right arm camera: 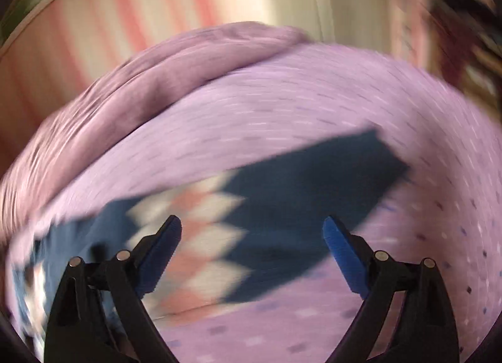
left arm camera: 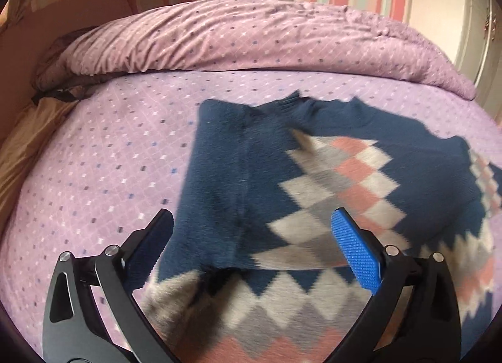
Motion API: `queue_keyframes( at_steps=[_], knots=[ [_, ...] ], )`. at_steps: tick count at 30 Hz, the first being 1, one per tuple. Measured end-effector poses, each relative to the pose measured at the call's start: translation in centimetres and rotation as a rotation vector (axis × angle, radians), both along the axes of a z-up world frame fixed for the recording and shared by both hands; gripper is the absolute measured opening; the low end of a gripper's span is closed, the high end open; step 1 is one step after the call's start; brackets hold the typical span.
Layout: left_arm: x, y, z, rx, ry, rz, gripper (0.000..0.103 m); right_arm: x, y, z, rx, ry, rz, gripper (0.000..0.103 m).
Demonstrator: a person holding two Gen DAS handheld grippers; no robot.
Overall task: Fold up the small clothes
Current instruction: 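Lift the sleeve with the right tool and swing it over the body, then lay the sleeve across the sweater with the right tool and open it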
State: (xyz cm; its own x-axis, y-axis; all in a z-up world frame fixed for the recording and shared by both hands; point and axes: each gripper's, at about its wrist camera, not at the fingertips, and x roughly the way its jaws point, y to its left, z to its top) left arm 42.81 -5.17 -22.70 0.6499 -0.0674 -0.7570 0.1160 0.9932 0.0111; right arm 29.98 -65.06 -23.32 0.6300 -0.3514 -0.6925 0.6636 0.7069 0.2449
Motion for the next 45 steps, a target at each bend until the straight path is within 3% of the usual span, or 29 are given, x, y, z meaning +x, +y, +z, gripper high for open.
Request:
queue_keyframes(
  at_steps=[3, 5, 7, 11, 12, 13, 16, 18, 20, 25, 33, 39, 45],
  knots=[
    [0.0, -1.2, 0.6, -0.016, -0.008, -0.017, 0.100, -2.5, -4.4, -2.0, 0.076, -0.004, -0.111, 0.088],
    [0.2, -1.6, 0.9, -0.019, -0.006, -0.022, 0.100, -3.4, -6.7, -3.5, 0.108, 0.019, -0.151, 0.080],
    [0.3, -1.7, 1.1, -0.029, -0.005, -0.027, 0.100, -3.8, -8.1, -4.8, 0.142, 0.025, -0.158, 0.071],
    [0.4, -2.2, 1.6, -0.039, -0.017, -0.041, 0.100, -3.1, -9.0, -5.3, 0.154, 0.020, -0.157, 0.066],
    [0.4, -2.3, 1.7, -0.040, -0.020, -0.046, 0.100, -2.9, -9.0, -5.3, 0.154, 0.017, -0.159, 0.061],
    [0.5, -2.5, 1.8, -0.039, -0.021, -0.049, 0.100, -2.5, -8.9, -5.3, 0.151, 0.013, -0.148, 0.046],
    [0.9, -3.0, 1.7, -0.039, -0.022, -0.056, 0.100, -1.6, -8.8, -5.6, 0.110, 0.047, -0.143, 0.037],
    [1.3, -3.5, 1.6, -0.041, -0.023, -0.066, 0.100, -1.5, -8.6, -5.7, 0.085, 0.037, -0.138, 0.020],
    [1.6, -3.9, 1.6, -0.037, -0.031, -0.075, 0.100, -1.9, -8.4, -5.4, 0.064, 0.024, -0.138, 0.014],
    [2.4, -4.5, 1.4, -0.047, -0.026, -0.087, 0.100, -1.4, -6.2, -4.0, -0.098, 0.045, -0.124, 0.011],
    [2.6, -4.1, 1.2, -0.070, -0.018, -0.089, 0.100, -1.6, -3.0, -0.3, -0.180, -0.001, -0.066, 0.010],
    [2.9, -3.1, 1.2, -0.090, -0.002, -0.082, 0.100, -0.8, 4.5, 6.2, -0.220, -0.065, 0.071, 0.010],
    [2.5, -1.9, 1.8, -0.092, -0.008, -0.081, 0.100, 2.2, 16.0, 11.2, -0.215, -0.113, 0.275, 0.010]
  ],
)
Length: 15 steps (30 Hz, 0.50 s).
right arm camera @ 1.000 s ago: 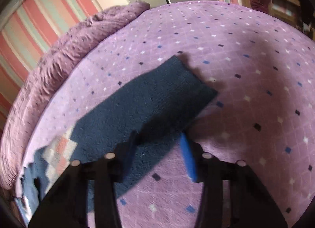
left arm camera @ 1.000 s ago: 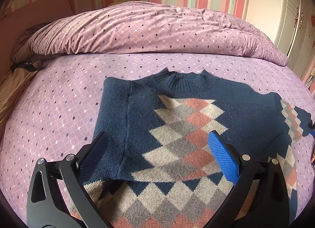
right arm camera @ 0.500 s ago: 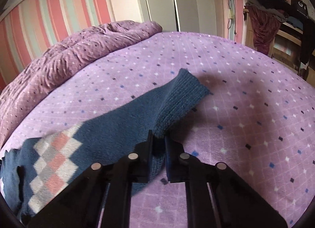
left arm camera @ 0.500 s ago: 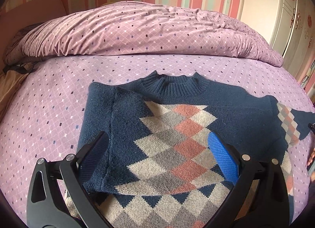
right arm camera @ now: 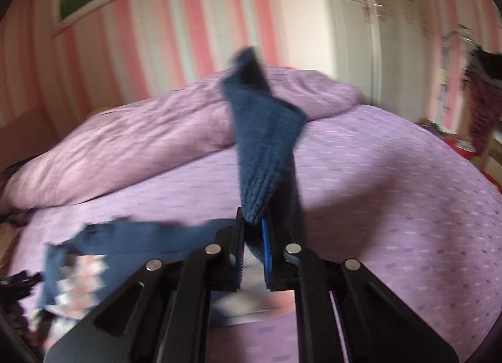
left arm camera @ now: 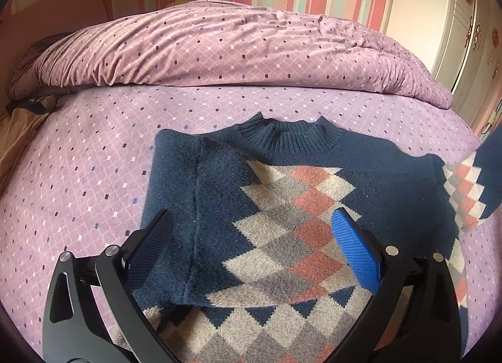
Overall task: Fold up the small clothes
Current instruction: 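Lay the sleeve across the sweater with the right tool and open it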
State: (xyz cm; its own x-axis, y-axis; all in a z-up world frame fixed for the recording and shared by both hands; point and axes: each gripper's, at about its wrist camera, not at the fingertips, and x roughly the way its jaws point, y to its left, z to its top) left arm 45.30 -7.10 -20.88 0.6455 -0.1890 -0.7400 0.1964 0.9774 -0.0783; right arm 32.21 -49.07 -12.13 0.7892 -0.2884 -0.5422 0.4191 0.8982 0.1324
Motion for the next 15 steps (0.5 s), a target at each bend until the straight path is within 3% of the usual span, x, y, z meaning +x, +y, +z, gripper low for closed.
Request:
queue_keyframes(
  at_steps=[6, 11, 15],
  knots=[
    [-0.6, 2.5, 0.4, -0.017, 0.014, 0.022, 0.100, 5.1, 11.5, -2.1, 0.081, 0.084, 0.182, 0.010],
    [-0.9, 4.9, 0.7, 0.028, 0.009, 0.047, 0.100, 9.3, 20.2, -7.3, 0.123, 0.217, 0.300, 0.010],
    [-1.2, 7.5, 0.5, 0.010, 0.021, 0.067, 0.100, 11.3, 24.1, -11.4, 0.154, 0.308, 0.343, 0.010]
  ],
)
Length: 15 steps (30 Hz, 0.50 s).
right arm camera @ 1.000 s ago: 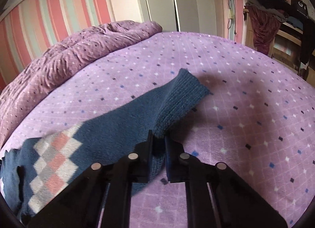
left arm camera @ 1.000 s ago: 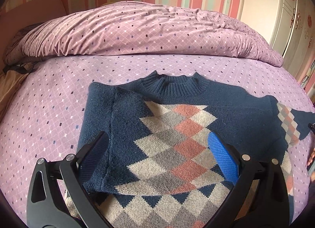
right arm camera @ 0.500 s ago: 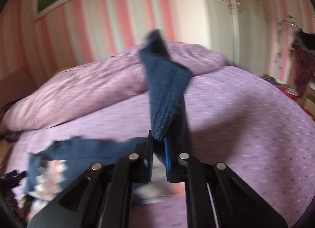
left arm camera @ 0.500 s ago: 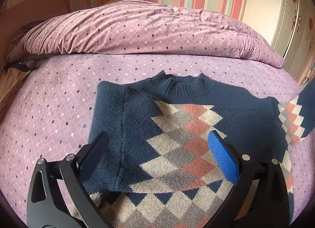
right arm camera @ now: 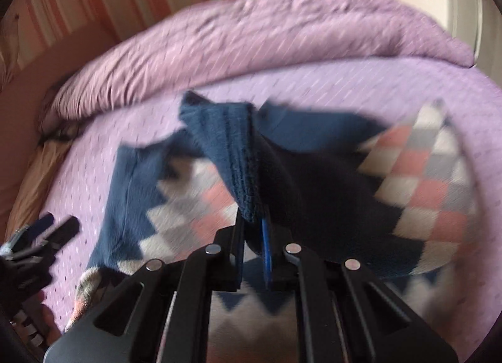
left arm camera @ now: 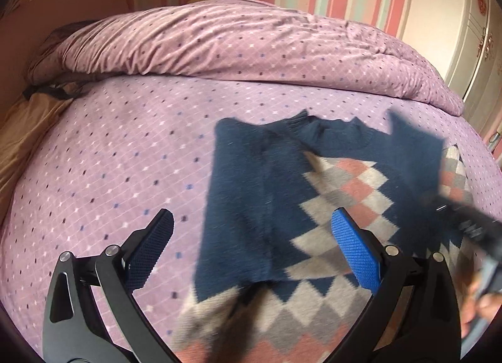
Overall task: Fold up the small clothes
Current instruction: 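Lay the sleeve across the sweater with the right tool and open it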
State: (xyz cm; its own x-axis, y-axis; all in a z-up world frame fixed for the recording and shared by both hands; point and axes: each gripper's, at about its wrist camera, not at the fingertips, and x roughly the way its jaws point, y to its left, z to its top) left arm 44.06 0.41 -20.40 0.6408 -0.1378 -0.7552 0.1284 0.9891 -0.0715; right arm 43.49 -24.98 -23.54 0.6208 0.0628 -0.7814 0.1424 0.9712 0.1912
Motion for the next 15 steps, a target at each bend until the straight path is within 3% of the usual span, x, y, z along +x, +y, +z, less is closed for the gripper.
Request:
queue_keyframes(
  at_steps=[2, 7, 10, 13, 15],
  knots=[
    [-0.2, 1.1, -0.2, -0.004, 0.006, 0.007, 0.100, 0.4, 1.7, -1.5, 0.010, 0.026, 0.003, 0.010],
    [-0.6, 2.7, -0.2, 0.014, -0.001, 0.023, 0.100, 1.1, 5.4, -1.2, 0.064, 0.006, 0.039, 0.010],
    [-0.7, 3.4, 0.1, 0.008, -0.003, 0.036, 0.100, 2.4, 8.7, -2.0, 0.063, 0.045, 0.103, 0.010],
    [-0.8, 3.7, 0.3, 0.003, -0.003, 0.040, 0.100, 3.0, 9.5, -4.6, 0.107, 0.129, 0.135, 0.015],
    [-0.9, 3.6, 0.4, 0.003, -0.004, 0.036, 0.100, 2.5, 9.5, -4.9, 0.088, 0.115, 0.174, 0.020]
  ],
)
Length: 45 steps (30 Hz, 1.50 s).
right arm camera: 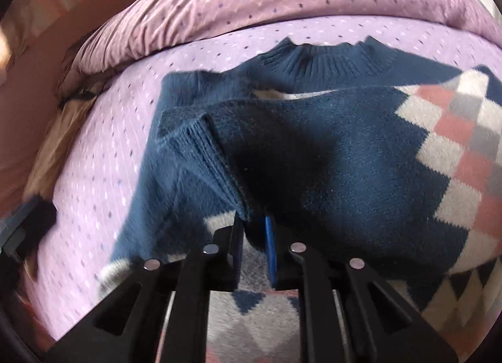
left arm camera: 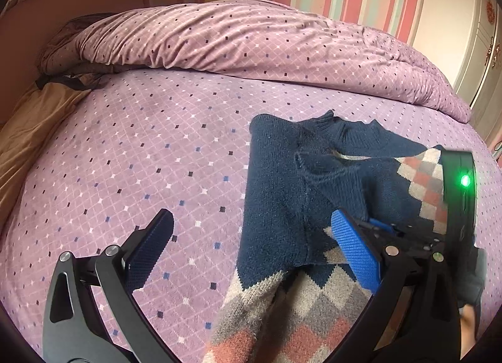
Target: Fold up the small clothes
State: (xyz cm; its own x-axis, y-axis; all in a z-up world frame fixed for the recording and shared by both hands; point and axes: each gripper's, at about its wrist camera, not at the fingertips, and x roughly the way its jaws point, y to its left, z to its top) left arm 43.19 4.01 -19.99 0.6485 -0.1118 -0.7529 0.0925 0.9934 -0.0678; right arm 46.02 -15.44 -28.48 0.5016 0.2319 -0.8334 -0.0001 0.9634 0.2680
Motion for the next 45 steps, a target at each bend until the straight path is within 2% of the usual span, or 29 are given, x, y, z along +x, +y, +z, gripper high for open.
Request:
queue_keyframes(
  at_steps=[2, 3, 4, 7, 10, 12, 15, 16, 18, 22, 28, 30, 31, 32, 33, 34, 36, 39, 41, 42, 44, 45],
  knots=[
    [0.0, -0.4, 0.0, 0.000, 0.000, -0.011, 0.100, -0.8, -0.3, 0.7, 0.040, -0.013, 0.059, 0.059],
    [0.0, -0.7, -0.1, -0.001, 0.004, -0.014, 0.100, -1.4, -0.6, 1.4, 0.035, -0.033, 0.072, 0.067],
    [0.0, -1.1, -0.2, -0.007, 0.008, -0.019, 0.100, -1.9, -0.9, 2.1, 0.015, -0.059, 0.071, 0.070],
    [-0.1, -2.7, -0.7, -0.049, 0.025, -0.048, 0.100, -3.7, -2.9, 4.1, -0.020, -0.110, 0.068, 0.070],
    [0.2, -5.2, -2.1, -0.089, 0.045, -0.077, 0.100, -5.9, -6.0, 5.1, -0.189, -0.156, 0.013, 0.070],
    [0.6, -6.6, -3.2, -0.114, 0.056, -0.078, 0.097, -7.3, -8.3, 5.2, -0.225, -0.165, -0.030, 0.070],
    [1.3, -8.1, -4.6, -0.210, 0.076, -0.095, 0.067, -8.9, -12.3, 5.1, -0.222, -0.160, -0.098, 0.070],
    [1.7, -8.4, -5.2, -0.235, 0.100, -0.098, 0.041, -9.0, -13.1, 4.9, -0.219, -0.152, -0.113, 0.070],
    [2.6, -8.7, -7.0, -0.258, 0.165, -0.074, 0.014, -9.4, -14.9, 4.7, -0.215, -0.142, -0.141, 0.070],
    [3.2, -7.9, -8.9, -0.311, 0.183, -0.039, 0.010, -9.2, -16.6, 4.2, -0.199, -0.139, -0.175, 0.070],
    [2.2, -8.1, -6.8, -0.233, 0.085, -0.063, 0.006, -9.6, -17.1, 3.8, -0.258, -0.141, -0.174, 0.070],
    [1.4, -8.0, -4.3, -0.171, 0.004, -0.077, 0.006, -10.0, -17.6, 4.0, -0.276, -0.147, -0.174, 0.070],
    [1.0, -8.1, -2.8, -0.114, -0.039, -0.083, 0.006, -10.3, -17.9, 4.1, -0.279, -0.160, -0.180, 0.070],
    [0.8, -8.2, -2.1, -0.079, -0.061, -0.086, 0.006, -10.3, -18.0, 4.2, -0.277, -0.165, -0.183, 0.070],
    [0.6, -8.3, -1.1, -0.007, -0.085, -0.095, 0.006, -10.4, -18.1, 4.1, -0.275, -0.165, -0.184, 0.070],
    [0.7, -8.2, -1.0, 0.032, -0.077, -0.105, 0.006, -10.3, -18.1, 3.9, -0.278, -0.160, -0.183, 0.070],
    [1.6, -7.8, -2.7, 0.050, -0.013, -0.117, 0.006, -9.9, -17.9, 3.3, -0.297, -0.150, -0.182, 0.070],
    [2.3, -7.7, -6.9, 0.101, 0.080, -0.110, 0.008, -9.4, -17.7, 2.3, -0.311, -0.133, -0.182, 0.071],
    [1.5, -7.5, -8.6, 0.133, 0.094, -0.092, 0.016, -8.9, -17.6, 1.2, -0.331, -0.083, -0.172, 0.071],
    [1.4, -7.5, -8.7, 0.166, 0.075, -0.063, 0.032, -8.6, -17.5, 0.6, -0.344, -0.061, -0.163, 0.071],
    [1.3, -7.4, -8.7, 0.268, 0.048, 0.013, 0.094, -8.5, -17.2, 0.1, -0.377, -0.059, -0.151, 0.072],
    [1.5, -7.0, -8.7, 0.323, 0.040, 0.062, 0.100, -8.4, -17.1, 0.0, -0.390, -0.057, -0.147, 0.072]
  ],
)
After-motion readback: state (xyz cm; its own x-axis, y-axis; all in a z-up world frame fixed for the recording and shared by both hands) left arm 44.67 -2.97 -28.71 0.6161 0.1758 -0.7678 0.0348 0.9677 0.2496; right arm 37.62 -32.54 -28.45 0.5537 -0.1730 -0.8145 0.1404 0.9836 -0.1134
